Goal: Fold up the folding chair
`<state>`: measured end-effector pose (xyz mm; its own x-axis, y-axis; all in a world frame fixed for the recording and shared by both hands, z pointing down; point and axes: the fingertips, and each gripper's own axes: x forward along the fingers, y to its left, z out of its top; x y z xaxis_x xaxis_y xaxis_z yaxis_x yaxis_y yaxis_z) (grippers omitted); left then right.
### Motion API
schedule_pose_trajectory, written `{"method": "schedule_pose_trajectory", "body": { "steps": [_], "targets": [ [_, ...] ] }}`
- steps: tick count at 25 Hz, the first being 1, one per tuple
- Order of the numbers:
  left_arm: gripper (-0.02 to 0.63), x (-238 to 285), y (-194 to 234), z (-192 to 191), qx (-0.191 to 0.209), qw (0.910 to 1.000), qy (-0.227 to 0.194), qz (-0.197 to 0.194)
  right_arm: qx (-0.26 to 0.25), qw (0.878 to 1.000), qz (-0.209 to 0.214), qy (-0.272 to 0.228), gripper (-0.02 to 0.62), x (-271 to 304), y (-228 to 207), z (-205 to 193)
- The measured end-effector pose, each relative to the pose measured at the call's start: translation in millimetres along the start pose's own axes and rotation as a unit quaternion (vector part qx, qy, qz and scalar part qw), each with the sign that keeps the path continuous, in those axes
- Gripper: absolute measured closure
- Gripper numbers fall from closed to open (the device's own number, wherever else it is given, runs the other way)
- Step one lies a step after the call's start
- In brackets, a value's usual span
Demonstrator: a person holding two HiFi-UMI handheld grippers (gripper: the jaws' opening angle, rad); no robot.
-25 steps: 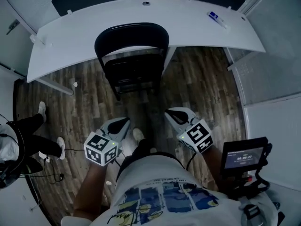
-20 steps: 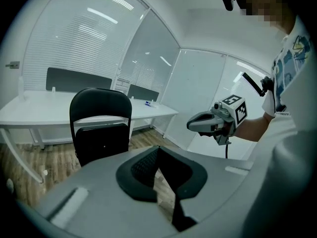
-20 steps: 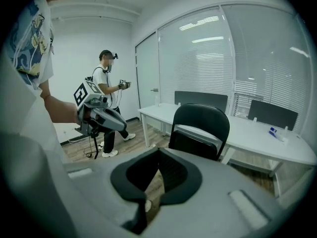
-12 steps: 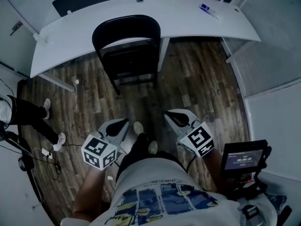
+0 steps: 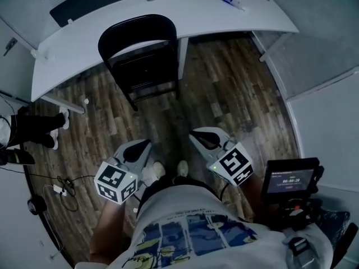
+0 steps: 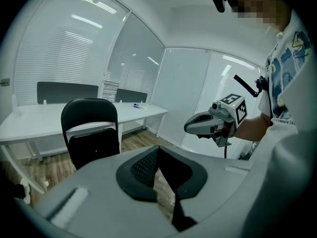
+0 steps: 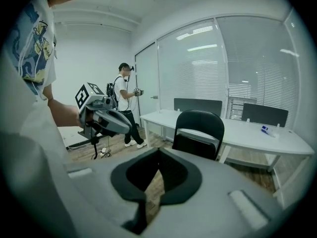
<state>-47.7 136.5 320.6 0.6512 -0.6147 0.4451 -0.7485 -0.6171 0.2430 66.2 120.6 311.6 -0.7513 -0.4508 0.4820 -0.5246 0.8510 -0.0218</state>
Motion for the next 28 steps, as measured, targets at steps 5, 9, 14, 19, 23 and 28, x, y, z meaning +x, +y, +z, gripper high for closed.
{"method": "schedule_pose_trajectory", "body": {
  "steps": [5, 9, 14, 19, 23, 28],
  "targets": [
    [0.603, -4.5, -2.8, -2.1, 0.009, 0.9999, 0.007, -0.012, 0.001, 1.0, -0.006, -0.008, 0.592, -1.2, 12.7, 5.4],
    [0.603, -11.4, -6.5, -7.1, 0.017, 0.9997, 0.008, -0.016, -0.001, 1.0, -0.011, -0.012, 0.592, -3.1, 24.4, 4.3],
    [0.603, -9.5, -9.8, -4.9, 0.02, 0.9995, 0.012, -0.022, 0.0, 1.0, -0.01, -0.015, 0.592, -3.2, 23.8, 9.4],
    [0.603, -6.4, -7.7, -5.2, 0.021, 0.9993, 0.012, -0.027, 0.002, 1.0, -0.012, -0.012, 0.594, -1.3, 25.6, 7.4],
    [0.603, -4.2, -8.6, -5.5, 0.021, 0.9993, 0.011, -0.031, 0.004, 1.0, -0.013, -0.009, 0.594, -1.6, 24.7, 5.8],
    [0.603, -5.5, -9.4, -6.4, 0.019, 0.9993, 0.012, -0.03, 0.002, 1.0, -0.012, -0.008, 0.594, -2.2, 24.1, 6.7]
  ]
}}
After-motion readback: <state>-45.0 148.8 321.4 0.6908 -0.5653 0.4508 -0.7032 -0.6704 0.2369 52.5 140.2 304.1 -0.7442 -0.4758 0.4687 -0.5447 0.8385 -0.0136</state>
